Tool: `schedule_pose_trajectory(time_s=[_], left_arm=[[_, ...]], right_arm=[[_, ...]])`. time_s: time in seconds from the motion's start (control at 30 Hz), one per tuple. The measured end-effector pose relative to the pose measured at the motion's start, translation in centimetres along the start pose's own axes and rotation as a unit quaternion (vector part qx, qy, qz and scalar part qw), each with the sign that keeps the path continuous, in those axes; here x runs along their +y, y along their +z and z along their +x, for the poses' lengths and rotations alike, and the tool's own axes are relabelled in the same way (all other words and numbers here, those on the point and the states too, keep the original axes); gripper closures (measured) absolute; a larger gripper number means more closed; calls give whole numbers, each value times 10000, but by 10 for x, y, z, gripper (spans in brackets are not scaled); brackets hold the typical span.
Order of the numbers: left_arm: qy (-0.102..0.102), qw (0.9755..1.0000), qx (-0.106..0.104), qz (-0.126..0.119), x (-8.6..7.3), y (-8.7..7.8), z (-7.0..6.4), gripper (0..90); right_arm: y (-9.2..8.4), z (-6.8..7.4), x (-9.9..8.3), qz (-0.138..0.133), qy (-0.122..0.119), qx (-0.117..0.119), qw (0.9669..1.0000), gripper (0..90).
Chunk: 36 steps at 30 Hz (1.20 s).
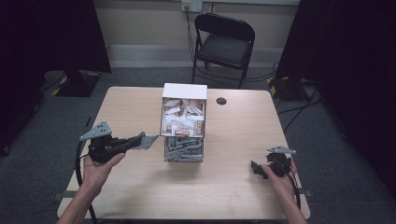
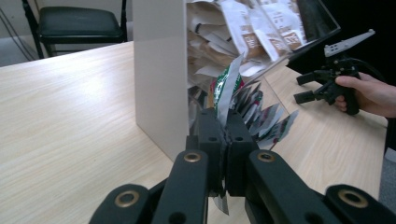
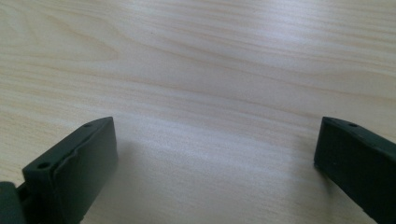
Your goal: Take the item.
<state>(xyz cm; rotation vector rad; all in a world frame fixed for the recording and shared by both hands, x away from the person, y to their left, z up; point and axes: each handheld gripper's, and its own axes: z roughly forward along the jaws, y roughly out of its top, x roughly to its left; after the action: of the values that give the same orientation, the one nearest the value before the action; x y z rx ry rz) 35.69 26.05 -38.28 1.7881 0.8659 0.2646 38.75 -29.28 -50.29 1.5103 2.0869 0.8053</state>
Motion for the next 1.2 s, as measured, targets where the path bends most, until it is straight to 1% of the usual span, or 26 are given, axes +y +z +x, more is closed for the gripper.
schedule_pose_trajectory(time_s=[0.1, 0.17, 0.27, 0.33, 0.53, 0.63, 0.7, 0.8, 0.9, 1.03, 1.1, 1.13, 1.2], left_arm=[[28, 10000, 38, -7, 2, 0, 2, 885], [76, 9998, 157, -54, 2, 1, 2, 885], [17, 9998, 199, -36, 3, 1, 6, 885], [14, 9997, 250, -8, 4, 3, 9, 885], [-109, 9994, 327, 15, 4, 9, 19, 885], [-113, 9989, 451, 110, 4, 12, 24, 885], [-175, 9983, 527, 158, 3, 14, 28, 885], [-229, 9981, 545, 177, 1, 17, 33, 885], [-221, 9978, 580, 227, 0, 20, 34, 885], [-279, 9976, 581, 265, -3, 27, 37, 885], [-310, 9977, 547, 257, -5, 29, 39, 885], [-292, 9977, 551, 275, -6, 31, 40, 885], [-335, 9974, 551, 328, -8, 33, 41, 885]], right_arm=[[0, 0, 0, 1, 1, 0, 10000, 0], [0, 0, 0, 1, 2, 1, 10000, 0], [0, 0, 0, 0, 0, 1, 10000, 0], [0, 0, 0, 1, 1, 1, 10000, 0], [0, 0, 0, 2, 1, 1, 10000, 0], [0, 0, 0, 2, 1, 1, 10000, 0], [0, 0, 0, 0, 2, 0, 10000, 0], [0, 0, 0, 1, 1, 1, 10000, 0], [0, 0, 0, 1, 0, 1, 10000, 0], [0, 0, 0, 2, 2, 1, 10000, 0], [0, 0, 0, 0, -1, 0, 10000, 0], [0, 0, 0, -3, -4, 0, 10000, 0], [0, 0, 0, 1, 1, 1, 10000, 0]])
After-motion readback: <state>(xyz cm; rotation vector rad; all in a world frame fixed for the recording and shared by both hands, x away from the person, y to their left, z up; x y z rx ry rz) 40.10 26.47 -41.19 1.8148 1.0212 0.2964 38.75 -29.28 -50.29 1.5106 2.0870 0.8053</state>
